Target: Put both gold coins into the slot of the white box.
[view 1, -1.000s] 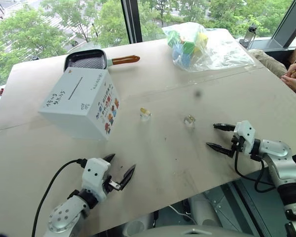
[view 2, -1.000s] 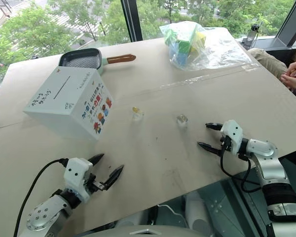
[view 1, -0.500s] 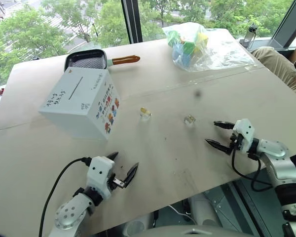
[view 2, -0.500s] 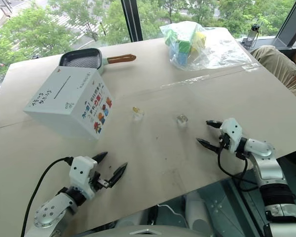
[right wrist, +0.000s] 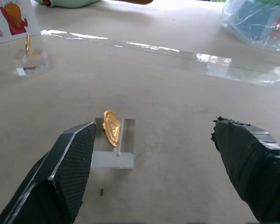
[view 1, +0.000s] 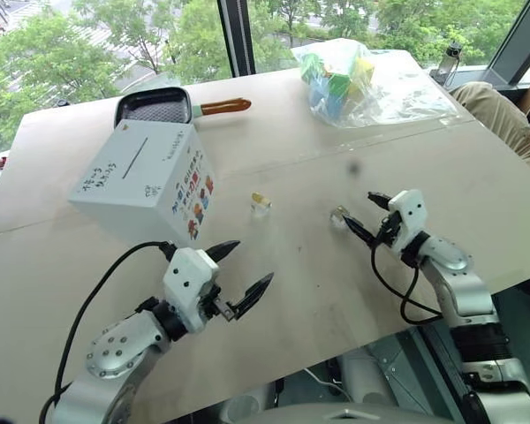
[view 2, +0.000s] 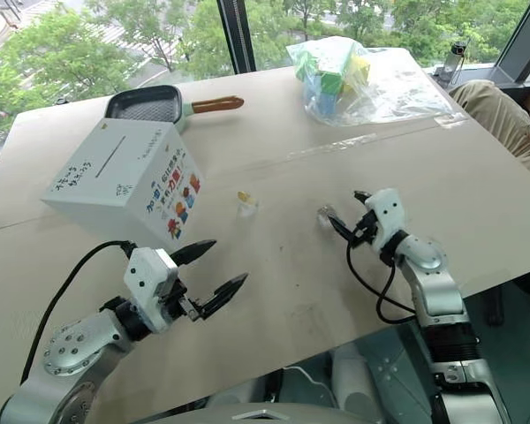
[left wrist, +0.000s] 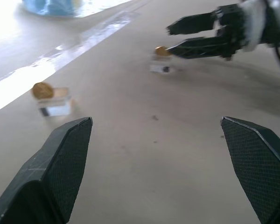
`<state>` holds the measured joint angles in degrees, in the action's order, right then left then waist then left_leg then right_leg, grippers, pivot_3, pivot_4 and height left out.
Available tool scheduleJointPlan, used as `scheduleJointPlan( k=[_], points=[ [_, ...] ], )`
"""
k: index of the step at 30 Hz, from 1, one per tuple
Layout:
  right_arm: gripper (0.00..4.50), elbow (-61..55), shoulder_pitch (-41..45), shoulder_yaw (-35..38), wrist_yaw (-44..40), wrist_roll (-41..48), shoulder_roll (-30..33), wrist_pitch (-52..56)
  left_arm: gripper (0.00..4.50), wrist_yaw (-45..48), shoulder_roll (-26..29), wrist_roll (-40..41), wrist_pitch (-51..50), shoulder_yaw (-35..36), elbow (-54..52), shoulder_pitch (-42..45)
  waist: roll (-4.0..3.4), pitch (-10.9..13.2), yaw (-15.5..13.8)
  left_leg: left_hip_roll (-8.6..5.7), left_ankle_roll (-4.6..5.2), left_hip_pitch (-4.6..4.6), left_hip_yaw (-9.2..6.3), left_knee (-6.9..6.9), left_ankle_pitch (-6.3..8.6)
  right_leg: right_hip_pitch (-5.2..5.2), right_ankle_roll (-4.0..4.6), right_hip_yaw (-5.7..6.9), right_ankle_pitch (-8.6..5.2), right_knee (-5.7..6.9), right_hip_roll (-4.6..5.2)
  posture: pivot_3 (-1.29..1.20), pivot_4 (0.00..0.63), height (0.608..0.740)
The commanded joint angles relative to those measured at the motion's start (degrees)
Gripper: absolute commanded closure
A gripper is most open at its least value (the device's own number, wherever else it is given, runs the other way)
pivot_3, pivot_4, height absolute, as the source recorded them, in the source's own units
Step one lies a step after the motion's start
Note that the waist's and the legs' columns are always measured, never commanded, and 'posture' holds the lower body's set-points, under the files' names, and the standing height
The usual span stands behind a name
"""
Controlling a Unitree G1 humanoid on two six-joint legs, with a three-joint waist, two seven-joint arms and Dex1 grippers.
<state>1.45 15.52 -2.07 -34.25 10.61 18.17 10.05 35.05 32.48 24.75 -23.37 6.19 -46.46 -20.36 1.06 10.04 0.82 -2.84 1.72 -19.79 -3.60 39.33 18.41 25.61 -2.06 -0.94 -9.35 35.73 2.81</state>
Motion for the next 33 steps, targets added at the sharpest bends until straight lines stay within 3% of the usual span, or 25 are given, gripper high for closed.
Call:
scheduleJointPlan(
  k=[1,7,10,12,13,14,18,22,25,33],
  points=[
    [0.17,-2.39,0.86,-1.38,0.26,-0.79,-0.14,-0.08,0.00,0.35,1.51,1.36,-1.29,0.34,-3.16,0.04,0.00,0.00,-0.02,0.00,0.01,0.00,0.00,0.00,0.01,0.00,0.00,0.00,0.00,0.00,-0.01,0.00,0.150,0.721],
    [0.17,-0.82,1.89,-2.66,-0.12,-1.25,-0.79,-0.12,0.00,0.84,3.57,3.78,-3.32,1.55,-6.15,-1.35,0.00,0.00,0.00,0.00,0.06,0.01,0.01,0.00,0.03,-0.01,0.00,-0.01,0.00,0.00,-0.13,0.00,0.150,0.721],
    [0.97,0.12,2.54,-2.79,-0.15,-1.07,-1.18,0.03,0.00,1.14,4.33,3.99,-3.20,1.45,-6.97,-1.42,0.00,0.00,-0.01,0.00,0.03,0.02,0.00,0.00,0.01,-0.01,0.01,0.00,-0.01,0.00,-0.16,0.00,0.150,0.721],
    [1.90,0.34,2.71,-2.92,-0.35,-1.14,-1.04,0.27,0.00,1.31,4.58,4.29,-3.25,1.45,-7.20,-1.43,0.00,0.00,-0.02,0.00,0.04,0.01,-0.01,0.00,0.02,-0.01,0.01,0.01,-0.01,0.00,-0.18,0.00,0.150,0.721],
    [2.63,0.36,2.71,-2.98,-0.41,-1.23,-0.91,0.56,0.00,1.28,4.72,4.21,-3.25,1.44,-7.18,-1.43,0.00,0.00,-0.02,0.00,0.03,0.01,0.00,0.00,0.02,-0.01,0.01,0.01,-0.01,0.00,-0.17,0.00,0.150,0.721],
    [2.82,0.42,2.63,-3.08,-0.53,-1.32,-0.70,0.74,0.00,1.22,4.79,4.06,-3.18,1.38,-7.04,-1.41,0.00,0.00,-0.02,0.00,0.03,0.01,0.00,0.00,0.01,-0.01,0.01,0.01,-0.01,0.00,-0.17,0.00,0.150,0.721],
    [4.44,0.02,2.08,-3.34,-0.85,-1.22,-0.05,1.92,0.00,0.93,4.51,3.93,-2.79,1.13,-6.70,-1.40,0.01,0.00,-0.02,-0.01,0.04,0.01,0.02,0.00,0.02,-0.01,0.01,-0.01,-0.01,0.00,-0.17,0.00,0.150,0.721],
    [4.44,-1.65,2.11,-1.21,-0.08,2.28,-1.38,4.35,0.00,-0.21,2.78,4.89,-2.69,1.02,-6.69,-1.81,0.00,0.00,-0.02,-0.01,0.08,0.02,0.01,0.00,0.04,-0.02,0.01,0.00,-0.01,0.00,-0.17,0.00,0.150,0.721],
    [4.44,-5.05,2.47,0.57,-1.19,9.06,-3.67,9.10,0.00,-4.58,-2.02,9.05,-3.93,1.60,-6.02,0.33,-0.01,0.01,-0.03,0.00,0.09,0.00,0.00,0.00,0.05,-0.01,0.01,-0.01,-0.01,-0.01,-0.14,0.00,0.150,0.721],
    [4.44,-17.12,7.17,8.87,2.97,42.58,-10.75,35.56,0.00,-18.60,-21.66,27.84,-4.04,-1.87,-3.13,9.55,0.00,0.00,-0.17,0.00,0.21,-0.02,-0.11,0.02,0.12,-0.02,0.00,0.05,0.02,-0.01,0.02,0.00,0.150,0.721]
  ],
)
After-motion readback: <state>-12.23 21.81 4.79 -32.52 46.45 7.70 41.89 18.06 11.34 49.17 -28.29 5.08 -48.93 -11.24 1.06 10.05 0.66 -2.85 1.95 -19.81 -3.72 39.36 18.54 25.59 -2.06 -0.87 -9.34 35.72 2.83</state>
